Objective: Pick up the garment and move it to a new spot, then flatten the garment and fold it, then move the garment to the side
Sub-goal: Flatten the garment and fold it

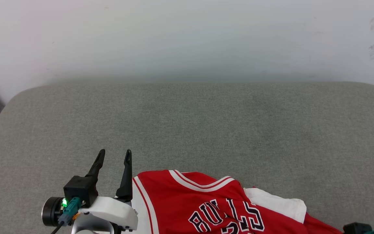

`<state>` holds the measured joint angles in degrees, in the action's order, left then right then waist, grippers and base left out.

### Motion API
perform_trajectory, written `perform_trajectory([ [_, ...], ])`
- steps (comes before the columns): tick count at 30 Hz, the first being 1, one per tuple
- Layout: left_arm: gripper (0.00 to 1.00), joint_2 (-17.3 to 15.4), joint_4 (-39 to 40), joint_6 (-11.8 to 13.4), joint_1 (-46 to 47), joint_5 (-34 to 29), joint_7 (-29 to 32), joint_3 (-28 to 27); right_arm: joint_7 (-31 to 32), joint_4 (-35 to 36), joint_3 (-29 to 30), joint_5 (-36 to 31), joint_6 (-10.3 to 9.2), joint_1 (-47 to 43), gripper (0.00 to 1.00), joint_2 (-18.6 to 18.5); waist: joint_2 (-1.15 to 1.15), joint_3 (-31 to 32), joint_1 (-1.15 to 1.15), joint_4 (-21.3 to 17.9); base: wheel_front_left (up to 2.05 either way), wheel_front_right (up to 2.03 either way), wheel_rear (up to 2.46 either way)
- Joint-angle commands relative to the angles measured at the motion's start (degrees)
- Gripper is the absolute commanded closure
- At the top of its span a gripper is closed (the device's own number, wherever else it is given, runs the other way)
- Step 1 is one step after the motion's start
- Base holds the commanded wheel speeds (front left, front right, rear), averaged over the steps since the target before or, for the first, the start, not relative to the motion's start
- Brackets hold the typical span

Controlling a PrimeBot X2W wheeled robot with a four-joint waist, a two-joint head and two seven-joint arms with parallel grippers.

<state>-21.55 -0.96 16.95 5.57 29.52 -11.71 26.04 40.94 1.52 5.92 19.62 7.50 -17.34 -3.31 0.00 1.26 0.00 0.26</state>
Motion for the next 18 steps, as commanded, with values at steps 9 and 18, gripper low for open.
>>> perform_trajectory([
  [9, 0.00, -0.42, -0.18, 0.84, -1.05, 0.56, 0.08, -0.24, -10.07, 4.43, 2.54, 0.55, -0.02, 4.56, 0.00, -0.97, 0.00, 0.44, 0.00, -0.24, 0.00, 0.00, 0.00],
  [18, 0.00, -0.14, -0.03, 0.22, 0.82, 0.40, -0.31, 0.22, -0.26, -4.34, 1.53, 0.98, -0.01, 15.86, 0.00, -7.46, 0.00, -1.64, 0.00, 1.21, 0.00, 0.00, 0.00],
])
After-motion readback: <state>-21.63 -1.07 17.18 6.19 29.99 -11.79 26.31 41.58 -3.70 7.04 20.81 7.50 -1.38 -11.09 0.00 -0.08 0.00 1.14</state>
